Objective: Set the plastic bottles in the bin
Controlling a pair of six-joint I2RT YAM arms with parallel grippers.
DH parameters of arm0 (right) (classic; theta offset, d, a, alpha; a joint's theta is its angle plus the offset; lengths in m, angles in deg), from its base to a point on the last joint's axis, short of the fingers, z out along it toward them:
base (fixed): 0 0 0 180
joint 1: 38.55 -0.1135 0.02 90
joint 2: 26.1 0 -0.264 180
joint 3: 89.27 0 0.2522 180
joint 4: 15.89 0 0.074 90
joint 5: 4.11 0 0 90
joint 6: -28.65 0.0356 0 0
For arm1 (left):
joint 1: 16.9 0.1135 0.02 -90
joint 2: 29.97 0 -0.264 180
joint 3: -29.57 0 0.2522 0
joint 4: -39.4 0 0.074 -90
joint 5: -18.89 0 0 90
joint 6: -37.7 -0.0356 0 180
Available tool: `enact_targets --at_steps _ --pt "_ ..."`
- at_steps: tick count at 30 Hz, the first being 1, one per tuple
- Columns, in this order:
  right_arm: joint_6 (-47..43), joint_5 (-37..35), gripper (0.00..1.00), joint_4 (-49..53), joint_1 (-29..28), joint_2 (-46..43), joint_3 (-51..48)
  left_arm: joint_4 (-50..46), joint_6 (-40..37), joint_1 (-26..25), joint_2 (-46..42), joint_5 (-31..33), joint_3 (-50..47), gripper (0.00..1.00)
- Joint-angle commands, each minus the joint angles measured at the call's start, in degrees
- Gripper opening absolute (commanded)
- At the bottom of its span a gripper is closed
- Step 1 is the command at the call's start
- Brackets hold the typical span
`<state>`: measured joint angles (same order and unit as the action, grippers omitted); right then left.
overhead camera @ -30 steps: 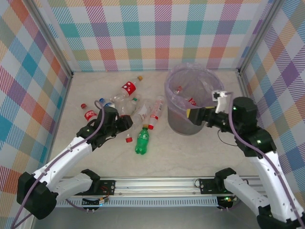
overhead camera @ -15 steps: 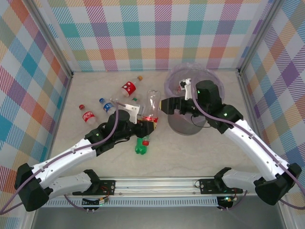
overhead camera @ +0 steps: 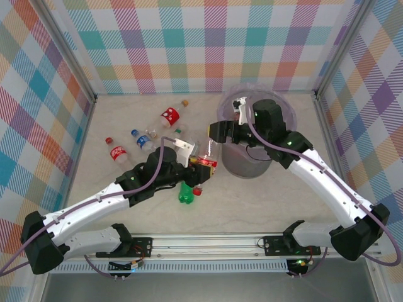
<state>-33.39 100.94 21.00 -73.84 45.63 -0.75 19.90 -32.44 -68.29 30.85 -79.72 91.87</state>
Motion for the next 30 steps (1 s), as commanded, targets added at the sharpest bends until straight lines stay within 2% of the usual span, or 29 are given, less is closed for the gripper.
enact_targets --at_steps 1,6,12,14,17,18,24,28,30 --pt "-0.1 1.0 0.79 -1.5 -0.4 0.4 2.6 3.8 -1.4 -1.0 -0.7 -2.0 1.6 0.43" --pt "-0.4 1.7 0.72 -0.8 -0.4 0.6 3.7 4.4 -2.2 -1.6 -0.2 -2.6 2.5 0.42" --pt "-0.6 2.4 0.57 -0.8 -0.5 -0.5 4.7 5.2 -2.0 -1.9 -0.9 -1.9 2.6 0.43" --pt "-0.6 2.4 0.54 -0.7 -0.5 -0.6 5.2 6.4 -1.6 -1.9 -1.6 -1.5 1.9 0.46" --pt "-0.8 2.1 0.54 -1.3 -0.5 -0.4 5.9 7.2 -0.7 -1.9 -4.0 0.7 0.8 0.91" --pt "-0.9 1.7 0.54 -1.3 -0.5 -0.2 6.5 6.6 -0.4 -1.9 -5.3 2.7 0.6 1.0" --pt "-8.0 -5.4 0.53 4.1 -0.5 1.0 16.0 -5.9 0.8 -1.9 -15.8 14.8 1.7 1.0" --pt "-13.5 -15.2 0.51 8.9 -0.4 0.3 24.9 -14.3 2.3 -1.8 -24.4 24.1 -2.0 1.0" --pt "-15.7 -19.8 0.48 10.6 -0.1 -0.6 29.4 -19.8 5.3 -1.6 -25.7 29.4 -3.9 0.98"
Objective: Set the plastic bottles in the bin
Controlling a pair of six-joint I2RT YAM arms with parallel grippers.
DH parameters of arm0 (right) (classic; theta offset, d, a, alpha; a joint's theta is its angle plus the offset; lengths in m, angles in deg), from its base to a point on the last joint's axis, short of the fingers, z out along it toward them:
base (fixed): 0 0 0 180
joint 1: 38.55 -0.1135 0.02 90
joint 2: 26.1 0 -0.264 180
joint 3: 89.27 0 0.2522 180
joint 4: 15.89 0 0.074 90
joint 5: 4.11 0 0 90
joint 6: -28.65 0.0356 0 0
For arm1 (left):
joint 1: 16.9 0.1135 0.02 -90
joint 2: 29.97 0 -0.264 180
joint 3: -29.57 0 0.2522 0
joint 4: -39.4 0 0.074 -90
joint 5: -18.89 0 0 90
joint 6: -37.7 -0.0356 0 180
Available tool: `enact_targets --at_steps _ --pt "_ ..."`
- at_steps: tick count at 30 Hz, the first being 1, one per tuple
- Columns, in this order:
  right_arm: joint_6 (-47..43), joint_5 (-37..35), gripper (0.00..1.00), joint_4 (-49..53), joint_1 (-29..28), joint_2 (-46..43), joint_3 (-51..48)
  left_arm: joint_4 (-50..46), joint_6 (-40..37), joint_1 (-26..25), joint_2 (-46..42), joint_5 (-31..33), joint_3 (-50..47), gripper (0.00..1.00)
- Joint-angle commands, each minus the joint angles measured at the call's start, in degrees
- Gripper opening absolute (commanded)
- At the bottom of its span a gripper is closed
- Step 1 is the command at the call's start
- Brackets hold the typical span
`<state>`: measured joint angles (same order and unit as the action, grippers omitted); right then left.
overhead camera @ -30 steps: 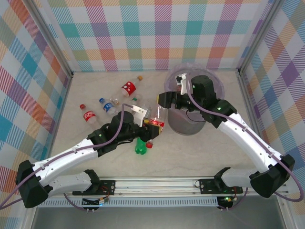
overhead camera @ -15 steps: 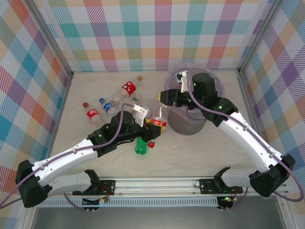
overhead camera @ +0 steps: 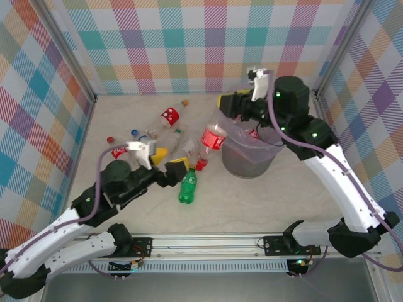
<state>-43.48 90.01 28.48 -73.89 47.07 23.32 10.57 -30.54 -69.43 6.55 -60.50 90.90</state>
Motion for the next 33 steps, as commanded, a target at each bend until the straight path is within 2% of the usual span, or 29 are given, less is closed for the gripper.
enact_targets --at_steps 1,4,10,12,18,23,28,33 --pt "-7.1 -11.2 0.47 4.6 0.1 -2.3 7.7 -13.2 5.3 -0.3 -0.9 11.9 -3.7 0.97" --pt "-10.9 -18.6 0.47 7.6 0.4 -3.2 12.7 -16.3 10.4 0.5 3.0 13.0 -6.4 0.94" --pt "-19.6 -32.1 0.44 9.6 3.7 -3.6 14.6 -17.4 11.5 0.7 14.3 12.2 -5.6 0.9" --pt "-19.9 -30.6 0.44 11.6 7.5 -2.5 15.8 -17.0 11.6 0.8 16.4 11.4 -5.8 0.89" --pt "-17.5 -19.9 0.39 16.3 19.3 4.0 21.8 -8.3 15.5 0.8 19.5 6.4 -11.6 0.86" --pt "-18.3 -16.2 0.39 20.4 20.7 11.4 27.1 -3.6 16.3 0.8 22.2 5.2 -14.4 0.83" --pt "-16.8 -12.0 0.4 20.9 21.0 14.2 22.1 2.7 16.8 0.8 25.4 4.7 -17.3 0.8" --pt "-14.5 -7.9 0.4 21.3 22.0 18.0 20.8 3.5 14.0 0.9 31.7 3.7 -16.1 0.74"
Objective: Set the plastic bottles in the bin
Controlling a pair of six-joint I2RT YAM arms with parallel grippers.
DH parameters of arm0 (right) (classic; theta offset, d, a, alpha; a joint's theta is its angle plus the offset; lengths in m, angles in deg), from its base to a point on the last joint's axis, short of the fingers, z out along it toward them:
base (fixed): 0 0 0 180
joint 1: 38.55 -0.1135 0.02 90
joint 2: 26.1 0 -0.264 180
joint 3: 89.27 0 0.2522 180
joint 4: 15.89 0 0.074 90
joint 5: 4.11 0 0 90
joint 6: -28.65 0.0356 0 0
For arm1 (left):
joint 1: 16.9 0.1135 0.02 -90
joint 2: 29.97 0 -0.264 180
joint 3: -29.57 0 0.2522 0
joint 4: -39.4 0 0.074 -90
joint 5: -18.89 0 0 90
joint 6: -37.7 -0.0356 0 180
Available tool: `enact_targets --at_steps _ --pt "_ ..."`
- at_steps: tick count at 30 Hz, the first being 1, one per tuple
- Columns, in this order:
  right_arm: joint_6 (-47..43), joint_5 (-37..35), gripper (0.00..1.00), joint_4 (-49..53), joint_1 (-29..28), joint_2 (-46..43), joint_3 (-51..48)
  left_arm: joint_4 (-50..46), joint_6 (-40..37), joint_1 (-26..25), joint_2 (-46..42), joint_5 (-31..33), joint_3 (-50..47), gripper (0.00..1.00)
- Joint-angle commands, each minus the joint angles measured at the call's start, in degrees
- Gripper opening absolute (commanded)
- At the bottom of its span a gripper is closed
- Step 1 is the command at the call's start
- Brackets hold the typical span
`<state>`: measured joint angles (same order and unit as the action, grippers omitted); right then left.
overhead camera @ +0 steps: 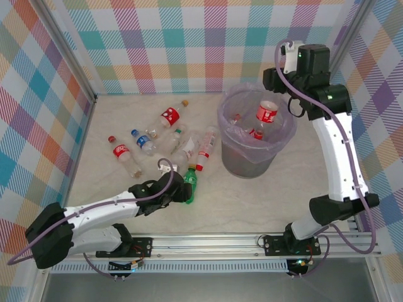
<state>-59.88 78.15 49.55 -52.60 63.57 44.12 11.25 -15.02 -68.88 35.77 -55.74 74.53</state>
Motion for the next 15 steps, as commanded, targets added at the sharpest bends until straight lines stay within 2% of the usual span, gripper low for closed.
enact_targets --at_steps 1,9,15 --pt "2.3 4.8 0.4 0.6 0.9 2.6 0.1 3.5 -1.7 0.3 3.7 -1.6 0.3 0.74" --pt "3.7 7.6 0.42 0.2 1.0 6.0 -4.2 10.3 -0.8 0.3 10.9 -2.5 -1.0 0.74" --pt "5.3 8.3 0.46 -2.9 1.2 4.1 -14.5 11.1 -1.8 0.4 16.0 -3.5 1.3 0.67"
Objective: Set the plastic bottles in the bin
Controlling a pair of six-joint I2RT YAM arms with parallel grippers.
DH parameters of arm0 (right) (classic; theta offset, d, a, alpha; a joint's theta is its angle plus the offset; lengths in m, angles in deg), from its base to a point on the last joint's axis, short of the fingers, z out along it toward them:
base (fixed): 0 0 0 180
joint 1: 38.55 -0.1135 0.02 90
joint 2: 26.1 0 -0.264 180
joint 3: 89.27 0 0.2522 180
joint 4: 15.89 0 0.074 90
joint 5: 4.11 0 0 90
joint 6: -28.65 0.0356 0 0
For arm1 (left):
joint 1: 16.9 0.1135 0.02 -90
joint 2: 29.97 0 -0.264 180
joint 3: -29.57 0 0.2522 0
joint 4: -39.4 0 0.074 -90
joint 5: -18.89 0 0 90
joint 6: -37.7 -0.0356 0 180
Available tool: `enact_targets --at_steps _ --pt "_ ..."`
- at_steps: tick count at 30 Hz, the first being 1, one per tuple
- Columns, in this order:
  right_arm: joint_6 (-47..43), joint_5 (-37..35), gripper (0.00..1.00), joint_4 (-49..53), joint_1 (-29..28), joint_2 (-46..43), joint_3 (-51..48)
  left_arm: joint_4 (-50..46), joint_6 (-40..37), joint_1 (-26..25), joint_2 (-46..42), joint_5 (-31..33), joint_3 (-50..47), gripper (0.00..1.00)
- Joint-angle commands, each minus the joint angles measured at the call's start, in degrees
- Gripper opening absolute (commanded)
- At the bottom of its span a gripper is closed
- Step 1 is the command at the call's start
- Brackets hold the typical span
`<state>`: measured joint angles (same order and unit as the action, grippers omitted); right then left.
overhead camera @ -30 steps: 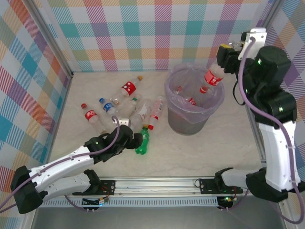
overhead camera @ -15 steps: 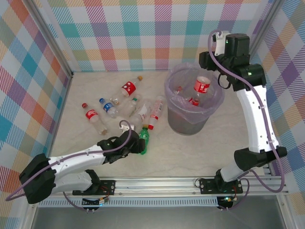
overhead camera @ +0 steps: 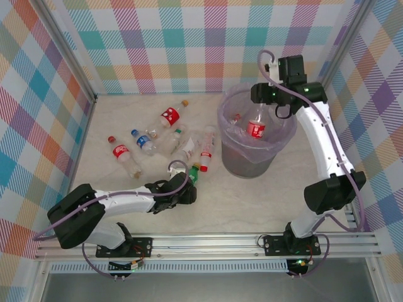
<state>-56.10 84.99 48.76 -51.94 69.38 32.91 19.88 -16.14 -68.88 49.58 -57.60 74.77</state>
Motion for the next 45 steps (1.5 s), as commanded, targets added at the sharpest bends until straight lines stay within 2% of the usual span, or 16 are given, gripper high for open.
enact_targets --at_steps 1,8,15,23,26,29,33,37,45 --pt "1.8 1.5 0.49 -2.6 0.7 -1.9 -4.5 2.5 -0.8 0.3 2.8 -1.9 1.4 0.65" --pt "2.8 3.0 0.63 -3.4 1.9 -3.9 -8.1 -1.5 -2.4 0.3 2.8 -2.0 4.6 0.59" --pt "2.9 3.2 0.75 -1.9 3.2 -10.0 -5.2 -6.4 -4.4 0.3 -7.9 -0.2 5.4 0.51" --pt "4.5 7.8 0.76 -0.3 4.3 -16.6 -4.7 -13.4 -7.4 0.2 -17.0 4.6 10.4 0.49" --pt "8.2 13.6 0.76 -2.2 4.2 -21.0 -8.5 -14.5 -9.2 0.3 -20.5 6.8 12.3 0.49" --pt "9.7 11.8 0.77 -2.7 -0.2 -24.0 -11.4 -13.2 -10.4 0.3 -24.2 10.2 13.4 0.49" --pt "10.0 6.5 0.79 -2.5 -10.6 -25.4 -11.8 -8.9 -12.5 0.3 -28.0 12.7 14.1 0.49" --pt "13.6 8.3 0.84 -9.6 -16.0 -27.8 -15.9 -3.9 -15.0 0.2 -30.3 8.5 13.8 0.49" --pt "18.9 17.0 0.94 -20.3 -20.2 -30.1 -22.5 9.1 -13.9 -0.5 -32.3 -2.5 9.3 0.48"
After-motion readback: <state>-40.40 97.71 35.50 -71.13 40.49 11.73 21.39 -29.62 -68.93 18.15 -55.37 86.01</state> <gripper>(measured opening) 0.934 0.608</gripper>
